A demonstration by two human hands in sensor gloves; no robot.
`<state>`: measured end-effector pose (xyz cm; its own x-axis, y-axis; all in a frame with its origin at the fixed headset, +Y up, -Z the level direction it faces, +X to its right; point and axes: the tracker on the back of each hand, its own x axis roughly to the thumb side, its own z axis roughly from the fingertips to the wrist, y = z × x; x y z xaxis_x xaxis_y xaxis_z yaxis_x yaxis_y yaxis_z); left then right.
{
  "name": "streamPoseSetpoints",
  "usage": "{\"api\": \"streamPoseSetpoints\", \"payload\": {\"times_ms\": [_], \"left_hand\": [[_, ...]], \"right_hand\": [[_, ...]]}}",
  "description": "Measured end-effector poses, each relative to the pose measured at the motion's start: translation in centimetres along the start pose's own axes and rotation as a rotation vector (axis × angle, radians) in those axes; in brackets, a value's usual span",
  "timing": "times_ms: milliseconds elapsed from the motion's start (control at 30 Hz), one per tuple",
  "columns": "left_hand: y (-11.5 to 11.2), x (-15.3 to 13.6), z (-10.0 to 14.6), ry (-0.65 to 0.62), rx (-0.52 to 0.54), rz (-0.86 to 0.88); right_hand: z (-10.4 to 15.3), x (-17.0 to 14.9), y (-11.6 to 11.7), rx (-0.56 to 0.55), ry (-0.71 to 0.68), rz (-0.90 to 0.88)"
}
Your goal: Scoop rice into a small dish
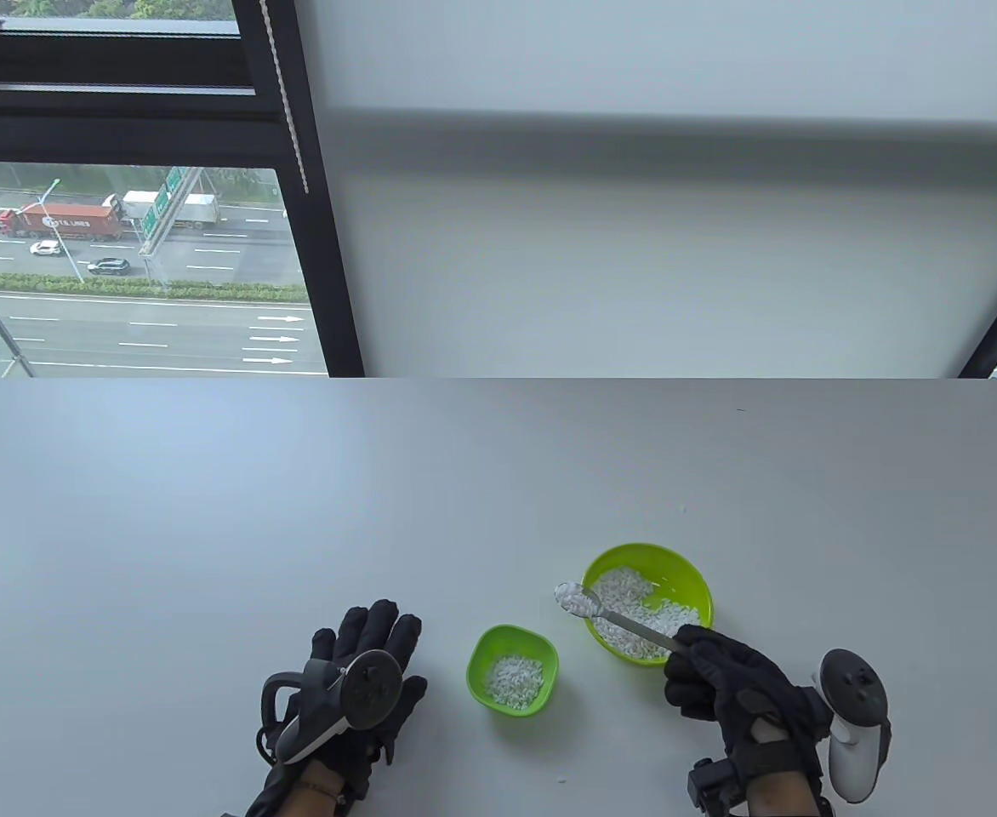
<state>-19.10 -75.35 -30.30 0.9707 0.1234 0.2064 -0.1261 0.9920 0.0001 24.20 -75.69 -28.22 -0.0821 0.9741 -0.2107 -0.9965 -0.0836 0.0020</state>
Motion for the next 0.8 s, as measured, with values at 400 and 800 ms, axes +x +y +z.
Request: {"api": "streamPoseSetpoints", "payload": {"times_ms": [400, 800], "left_hand": [[0.0, 0.0, 0.0, -0.002, 0.0, 0.0], [0.0, 0.1, 0.0, -0.001, 0.0, 0.001]], "right_hand": [[-0.5, -0.2, 3.2, 0.117, 0.036, 0.152], [-0.6, -0.2, 3.4, 0.148, 0.026, 0.157]]}}
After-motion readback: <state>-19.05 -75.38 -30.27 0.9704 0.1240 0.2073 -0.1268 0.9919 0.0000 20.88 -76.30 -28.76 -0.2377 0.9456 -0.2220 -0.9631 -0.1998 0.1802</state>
